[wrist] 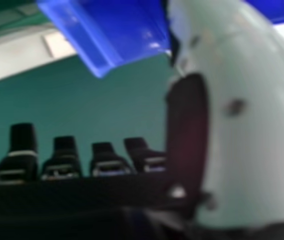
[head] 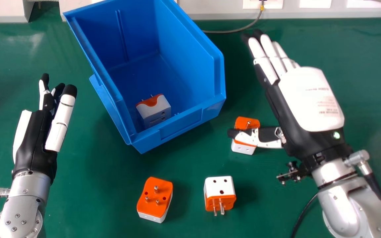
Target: Pick all objects and put in blue box
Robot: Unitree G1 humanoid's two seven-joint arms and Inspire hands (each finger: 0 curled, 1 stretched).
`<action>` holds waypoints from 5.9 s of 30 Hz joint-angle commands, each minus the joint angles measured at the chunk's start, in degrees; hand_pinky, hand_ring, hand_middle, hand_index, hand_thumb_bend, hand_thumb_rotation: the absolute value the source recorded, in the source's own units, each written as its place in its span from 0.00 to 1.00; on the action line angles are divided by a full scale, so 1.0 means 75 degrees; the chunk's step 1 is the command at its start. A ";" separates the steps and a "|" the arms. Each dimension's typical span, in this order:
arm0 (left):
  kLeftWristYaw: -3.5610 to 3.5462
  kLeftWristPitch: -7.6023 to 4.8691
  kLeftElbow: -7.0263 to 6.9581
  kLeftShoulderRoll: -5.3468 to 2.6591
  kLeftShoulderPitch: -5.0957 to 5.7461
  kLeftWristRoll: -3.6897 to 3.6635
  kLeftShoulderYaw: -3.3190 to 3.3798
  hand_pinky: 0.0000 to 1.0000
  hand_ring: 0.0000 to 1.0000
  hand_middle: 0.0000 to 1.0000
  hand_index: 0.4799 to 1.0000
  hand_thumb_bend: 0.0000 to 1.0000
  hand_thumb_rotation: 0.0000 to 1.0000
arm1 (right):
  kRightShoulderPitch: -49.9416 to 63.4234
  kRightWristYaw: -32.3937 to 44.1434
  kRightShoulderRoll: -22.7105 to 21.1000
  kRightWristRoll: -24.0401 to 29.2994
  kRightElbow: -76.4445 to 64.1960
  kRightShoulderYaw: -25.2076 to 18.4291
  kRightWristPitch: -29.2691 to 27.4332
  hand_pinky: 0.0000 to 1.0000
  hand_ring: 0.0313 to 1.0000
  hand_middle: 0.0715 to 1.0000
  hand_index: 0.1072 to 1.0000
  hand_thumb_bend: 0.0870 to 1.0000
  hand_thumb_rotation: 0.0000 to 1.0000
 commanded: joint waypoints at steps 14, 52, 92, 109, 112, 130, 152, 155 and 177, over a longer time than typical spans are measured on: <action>-0.0049 -0.0119 -0.0132 0.0136 -0.0068 -0.0072 0.0094 0.93 0.98 0.98 0.95 0.52 0.95 | -0.0337 0.0060 0.0026 -0.0287 0.1399 0.0285 0.0213 0.87 0.96 1.00 0.98 0.46 0.27; -0.0093 0.0072 -0.0499 0.0154 0.0110 -0.0014 0.0134 0.93 0.98 0.98 0.96 0.51 0.95 | -0.4294 0.1964 0.0104 0.0006 0.6711 0.1839 0.0895 0.91 0.95 0.98 0.95 0.44 0.35; -0.0229 0.0546 -0.1093 0.0302 0.0338 -0.0065 0.0217 0.92 0.97 0.98 0.96 0.52 0.95 | -0.5271 0.2846 0.0133 0.0612 0.7494 0.2302 0.0829 0.40 0.50 0.54 0.58 0.43 0.06; -0.0258 0.0577 -0.1112 0.0343 0.0324 -0.0075 0.0218 0.92 0.97 0.98 0.97 0.52 0.95 | -0.5052 0.2136 -0.0071 0.0582 0.7225 0.2321 0.0734 0.38 0.44 0.47 0.46 0.45 0.01; -0.0252 0.0544 -0.1044 0.0340 0.0280 -0.0072 0.0213 0.91 0.97 0.98 0.97 0.52 0.95 | -0.4993 0.2044 -0.0169 0.0580 0.7088 0.2281 0.0708 0.38 0.43 0.46 0.46 0.45 0.01; -0.0238 0.0526 -0.0751 0.0317 0.0001 -0.0090 0.0187 0.92 0.97 0.98 0.97 0.52 0.94 | -0.3241 0.2476 -0.1816 0.0647 0.2944 0.1197 0.0653 0.35 0.42 0.47 0.45 0.45 0.00; -0.0198 0.0540 -0.0810 0.0283 0.0010 -0.0032 0.0144 0.92 0.97 0.98 0.97 0.52 0.93 | -0.1058 0.3964 -0.1930 0.1576 -0.2113 -0.0265 0.0034 0.33 0.42 0.49 0.45 0.44 0.00; -0.0182 0.0545 -0.0816 0.0280 0.0006 -0.0015 0.0138 0.92 0.97 0.98 0.97 0.53 0.93 | -0.1223 0.3974 -0.1670 0.1696 -0.2212 -0.0227 -0.0156 0.32 0.42 0.49 0.46 0.44 0.00; -0.0228 0.0668 -0.1078 0.0234 0.0111 -0.0108 0.0113 0.93 0.97 0.98 0.97 0.54 0.92 | -0.4788 0.2566 0.1196 0.0162 0.1943 0.1309 -0.0352 0.29 0.40 0.47 0.52 0.43 0.00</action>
